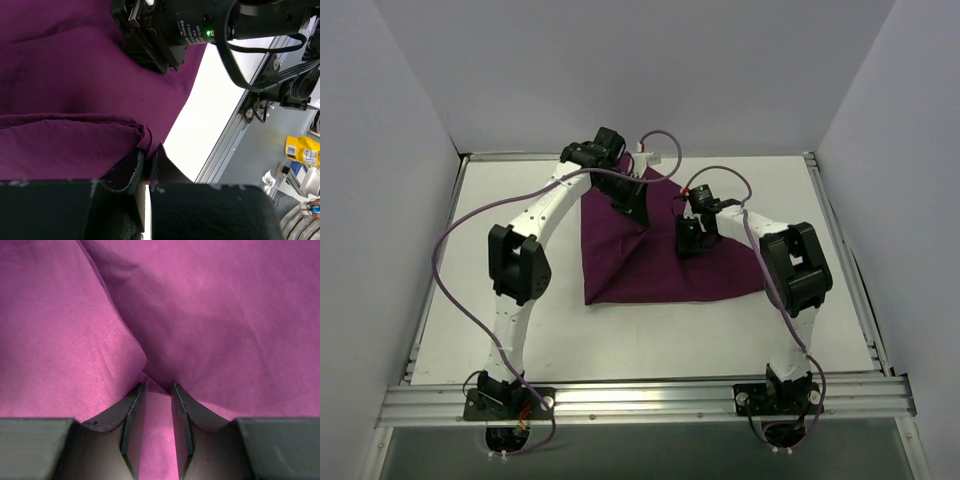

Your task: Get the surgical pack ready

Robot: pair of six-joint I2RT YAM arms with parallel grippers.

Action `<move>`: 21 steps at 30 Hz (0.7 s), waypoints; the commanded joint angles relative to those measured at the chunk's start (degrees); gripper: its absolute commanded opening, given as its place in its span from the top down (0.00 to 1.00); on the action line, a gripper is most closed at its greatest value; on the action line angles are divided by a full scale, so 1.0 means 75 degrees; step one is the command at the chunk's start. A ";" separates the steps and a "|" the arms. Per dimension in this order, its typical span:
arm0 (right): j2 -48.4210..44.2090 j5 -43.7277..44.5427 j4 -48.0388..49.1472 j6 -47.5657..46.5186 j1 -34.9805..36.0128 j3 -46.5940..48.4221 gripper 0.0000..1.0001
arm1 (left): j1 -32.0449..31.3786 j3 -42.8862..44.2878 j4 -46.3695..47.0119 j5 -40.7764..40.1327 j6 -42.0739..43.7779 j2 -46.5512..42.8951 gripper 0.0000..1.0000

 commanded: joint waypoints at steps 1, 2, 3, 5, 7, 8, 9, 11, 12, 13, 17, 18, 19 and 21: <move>0.0280 -0.0894 0.0122 0.0238 0.0067 0.0029 0.76 | -0.0105 0.0058 0.1224 0.0543 -0.0466 0.0033 0.98; 0.0292 -0.0941 0.0169 0.0285 0.0067 -0.0007 0.76 | -0.0141 -0.0024 0.1331 0.0555 -0.0582 0.0045 0.98; 0.0280 -0.0976 0.0205 0.0344 0.0055 -0.0042 0.76 | -0.0164 -0.0071 0.1401 0.0613 -0.0606 0.0057 0.98; 0.0269 -0.1012 0.0333 0.0437 0.0009 -0.0112 0.77 | -0.0258 -0.0257 0.1577 0.0637 -0.0642 0.0033 0.98; 0.0233 -0.1163 0.0543 0.0613 -0.0062 -0.0159 0.77 | -0.0316 -0.0480 0.1787 0.0718 -0.0688 -0.0013 0.98; 0.0245 -0.1222 0.0603 0.0672 -0.0120 -0.0183 0.77 | -0.0375 -0.0609 0.1882 0.0742 -0.0781 -0.0060 0.98; 0.0245 -0.1258 0.0650 0.0695 -0.0144 -0.0172 0.77 | -0.0410 -0.0808 0.1987 0.0777 -0.0817 -0.0072 0.98; 0.0280 -0.1305 0.0685 0.0719 -0.0179 -0.0113 0.77 | -0.0527 -0.0833 0.2070 0.0708 -0.0748 -0.0014 0.98; 0.0292 -0.1328 0.0674 0.0708 -0.0179 -0.0066 0.77 | -0.0562 -0.0856 0.2140 0.0649 -0.0770 0.0010 0.98; 0.0315 -0.1340 0.0674 0.0719 -0.0191 -0.0066 0.77 | -0.0586 -0.0973 0.2372 0.0649 -0.0829 0.0021 0.98; 0.0257 -0.1410 0.0674 0.0848 -0.0366 -0.0054 0.77 | -0.0715 -0.1254 0.2784 0.0404 -0.1028 0.0267 0.98; 0.0245 -0.1422 0.0662 0.0848 -0.0436 -0.0043 0.77 | -0.0738 -0.1406 0.2912 0.0322 -0.1075 0.0302 0.98; 0.0257 -0.1434 0.0593 0.0848 -0.0472 0.0016 0.77 | -0.0750 -0.1651 0.3157 0.0263 -0.1122 0.0338 0.98; 0.0315 -0.1434 0.0499 0.0743 -0.0519 0.0109 0.77 | -0.0820 -0.1735 0.3242 0.0029 -0.1181 0.0513 0.97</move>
